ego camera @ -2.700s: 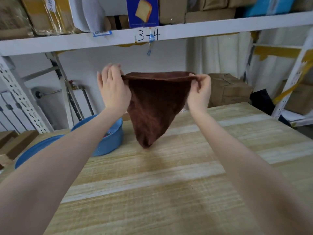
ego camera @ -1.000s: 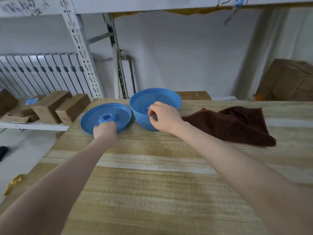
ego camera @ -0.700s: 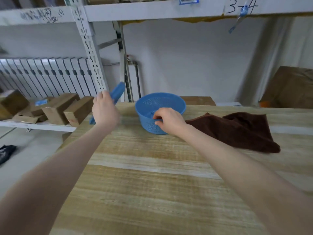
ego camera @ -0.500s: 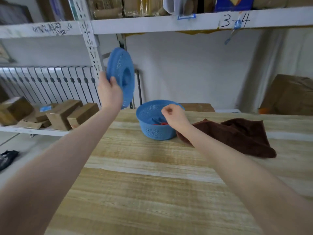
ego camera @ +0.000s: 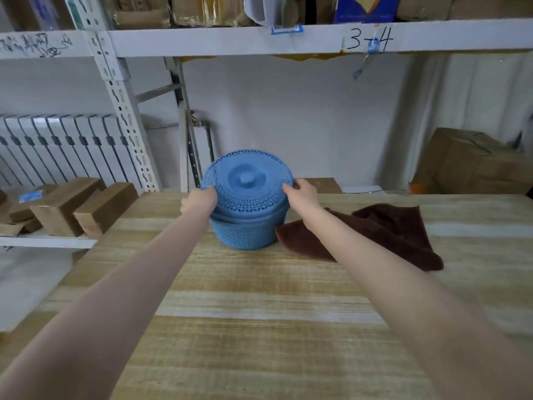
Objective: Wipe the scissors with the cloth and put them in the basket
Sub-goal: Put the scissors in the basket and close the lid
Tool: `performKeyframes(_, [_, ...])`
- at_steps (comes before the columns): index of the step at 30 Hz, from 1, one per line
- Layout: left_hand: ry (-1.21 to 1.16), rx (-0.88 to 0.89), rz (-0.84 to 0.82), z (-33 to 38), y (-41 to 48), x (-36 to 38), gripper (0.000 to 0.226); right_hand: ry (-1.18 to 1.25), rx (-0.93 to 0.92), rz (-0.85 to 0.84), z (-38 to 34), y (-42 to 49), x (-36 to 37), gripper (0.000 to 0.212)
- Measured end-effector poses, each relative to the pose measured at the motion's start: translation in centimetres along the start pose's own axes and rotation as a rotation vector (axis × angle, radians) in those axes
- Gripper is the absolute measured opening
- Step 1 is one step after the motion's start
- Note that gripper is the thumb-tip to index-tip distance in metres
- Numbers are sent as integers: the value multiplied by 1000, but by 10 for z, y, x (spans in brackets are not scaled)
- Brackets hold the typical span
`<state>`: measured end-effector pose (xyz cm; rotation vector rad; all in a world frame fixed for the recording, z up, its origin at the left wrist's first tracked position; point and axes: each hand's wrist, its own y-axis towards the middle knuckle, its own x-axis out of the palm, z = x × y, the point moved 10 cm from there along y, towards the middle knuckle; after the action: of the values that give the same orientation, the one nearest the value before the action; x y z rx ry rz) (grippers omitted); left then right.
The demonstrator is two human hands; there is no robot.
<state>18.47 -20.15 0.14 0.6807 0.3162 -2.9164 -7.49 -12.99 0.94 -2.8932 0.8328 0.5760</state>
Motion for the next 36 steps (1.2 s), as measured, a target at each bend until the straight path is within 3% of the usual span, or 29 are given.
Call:
performKeyframes(2, [137,10,-17,-3,7,4,57,-115,60,-67,11,4,10,43])
performKeyframes(5, [53,38,-111,-3,15,18,47,-173,46,-126,15,8,19,45])
performKeyframes(12, [18,-31,-103,-10,16,13,41,-292,-52,-108,12,13,18,31])
performKeyframes(15, [73,-4,-61,-10,13,6,29,-397,-86,-149,12,8,22,35])
performKeyframes(18, [290,165,95,12,0,-1,41,-467,-87,-194,8,2,23,39])
performKeyframes(21, [365,477,146,55,-39,11,41,-361,-116,-26,1,3,-10,47])
performKeyframes(24, [386,743,40,89,-76,42,30,-373,-175,145,7,-4,-57,38])
performKeyframes(28, [364,919,-213,101,-133,103,23,-580,-81,150,50,-21,-109,38])
performKeyframes(31, [638,894,-317,78,-151,156,22,-805,53,59,85,-34,-137,58])
performKeyframes(33, [936,802,-324,52,-146,179,51,-882,159,-5,110,-41,-155,70])
performKeyframes(35, [1094,691,-335,30,-137,186,70,-901,221,-87,129,-43,-167,67])
performKeyframes(36, [1120,666,-335,26,-136,187,62,-884,237,-139,135,-44,-170,63])
